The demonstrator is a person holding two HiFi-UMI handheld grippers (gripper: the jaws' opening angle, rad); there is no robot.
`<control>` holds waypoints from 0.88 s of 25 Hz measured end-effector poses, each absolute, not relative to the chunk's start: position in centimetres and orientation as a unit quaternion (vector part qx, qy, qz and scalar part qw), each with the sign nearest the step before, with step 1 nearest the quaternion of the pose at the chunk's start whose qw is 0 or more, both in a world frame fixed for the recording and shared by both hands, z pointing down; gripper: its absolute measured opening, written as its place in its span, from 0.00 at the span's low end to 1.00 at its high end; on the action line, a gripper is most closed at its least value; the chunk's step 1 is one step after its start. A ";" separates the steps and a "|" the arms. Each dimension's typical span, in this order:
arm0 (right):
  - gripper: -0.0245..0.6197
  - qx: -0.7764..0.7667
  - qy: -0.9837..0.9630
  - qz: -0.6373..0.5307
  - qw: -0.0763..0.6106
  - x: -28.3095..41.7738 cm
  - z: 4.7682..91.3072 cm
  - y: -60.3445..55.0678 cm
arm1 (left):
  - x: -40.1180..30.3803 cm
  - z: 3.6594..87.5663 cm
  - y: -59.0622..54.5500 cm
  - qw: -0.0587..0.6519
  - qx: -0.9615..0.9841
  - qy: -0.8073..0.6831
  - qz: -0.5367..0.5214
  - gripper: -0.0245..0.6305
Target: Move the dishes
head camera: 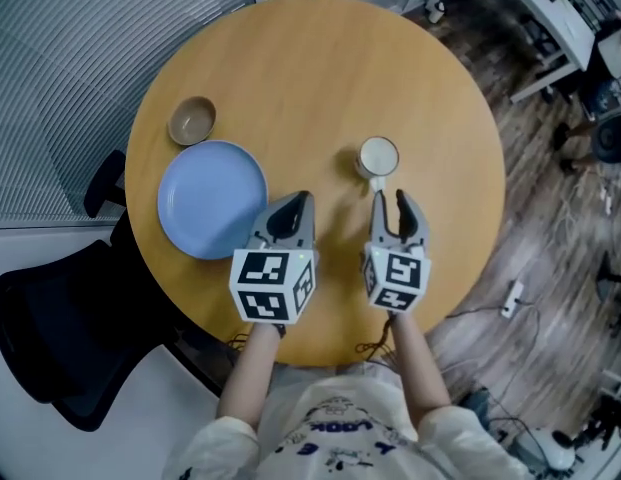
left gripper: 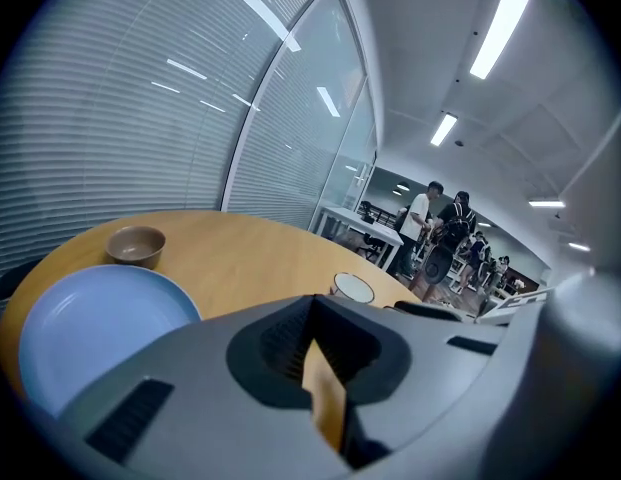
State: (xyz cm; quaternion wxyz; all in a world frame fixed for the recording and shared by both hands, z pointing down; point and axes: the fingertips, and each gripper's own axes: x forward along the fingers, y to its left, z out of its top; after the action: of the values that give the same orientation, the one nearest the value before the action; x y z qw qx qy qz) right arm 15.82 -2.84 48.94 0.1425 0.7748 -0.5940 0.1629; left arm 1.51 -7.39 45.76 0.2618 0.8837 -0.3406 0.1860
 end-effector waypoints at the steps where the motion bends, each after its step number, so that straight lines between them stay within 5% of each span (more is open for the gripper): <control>1: 0.20 0.774 -0.595 0.162 0.143 15.8 49.3 -3.0 | 1.6 46.2 -7.1 0.265 0.882 -0.341 0.189 0.04; 22: 0.20 0.762 -0.623 0.124 0.128 16.7 53.2 -5.7 | 1.7 52.2 -3.6 0.319 0.852 -0.351 0.222 0.04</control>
State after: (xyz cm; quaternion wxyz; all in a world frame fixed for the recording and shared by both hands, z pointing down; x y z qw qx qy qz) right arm 16.74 -5.73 53.22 0.1275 0.7620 -0.6226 0.1241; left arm 1.70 -3.62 52.18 0.3192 0.8521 -0.3506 0.2216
